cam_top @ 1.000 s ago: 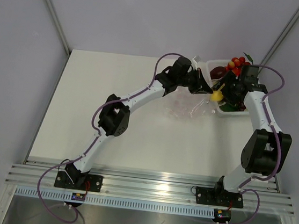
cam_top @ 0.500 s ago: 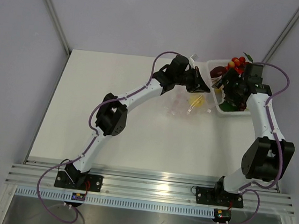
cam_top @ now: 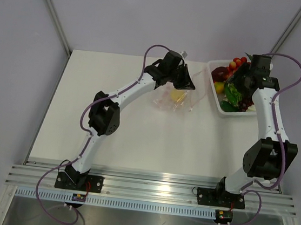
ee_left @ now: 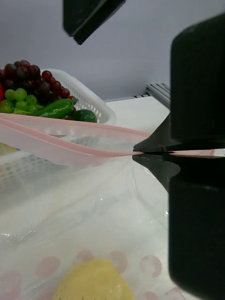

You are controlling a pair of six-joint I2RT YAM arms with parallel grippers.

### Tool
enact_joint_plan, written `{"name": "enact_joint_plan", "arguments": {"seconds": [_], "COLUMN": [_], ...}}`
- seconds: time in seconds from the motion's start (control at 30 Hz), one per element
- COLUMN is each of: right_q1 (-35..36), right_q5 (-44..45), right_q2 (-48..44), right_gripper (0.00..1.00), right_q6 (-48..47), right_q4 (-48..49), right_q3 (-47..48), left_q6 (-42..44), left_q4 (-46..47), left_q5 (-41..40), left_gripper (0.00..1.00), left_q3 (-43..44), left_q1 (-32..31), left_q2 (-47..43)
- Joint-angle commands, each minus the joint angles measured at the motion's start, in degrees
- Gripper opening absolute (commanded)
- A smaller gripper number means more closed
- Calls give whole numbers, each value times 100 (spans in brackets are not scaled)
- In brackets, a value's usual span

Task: Place the food in the zip-top bag and seal the zipper
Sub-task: Pick up the fake fruit from the bin.

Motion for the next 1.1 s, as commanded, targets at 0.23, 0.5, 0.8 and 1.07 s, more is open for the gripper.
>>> {"name": "enact_joint_plan", "arguments": {"seconds": [0.23,0.5,0.8,1.07], "right_q1": [-32,-488,-1007,-1130], "right_q5": [1339,1139,777,655], "right_q2": [823,806,1445,2246], "right_gripper": [79,81,97,98], "right_q6": [-452,-698,-1120,-1147], "right_q4": [-590,-406,-369,-309], "right_q3": [467,546,1231,1758], "left_q6": [562,904,1414,1388], "left_q4": [-103,-401,-815,-692], "left_q5": [-208,-296,-586,-243], "left_gripper": [0,0,0,0], "left_q3": [-422,-519,61,255], "left_q1": [128,102,40,66], "left_q2": [-841,-955,-788,-577]}}
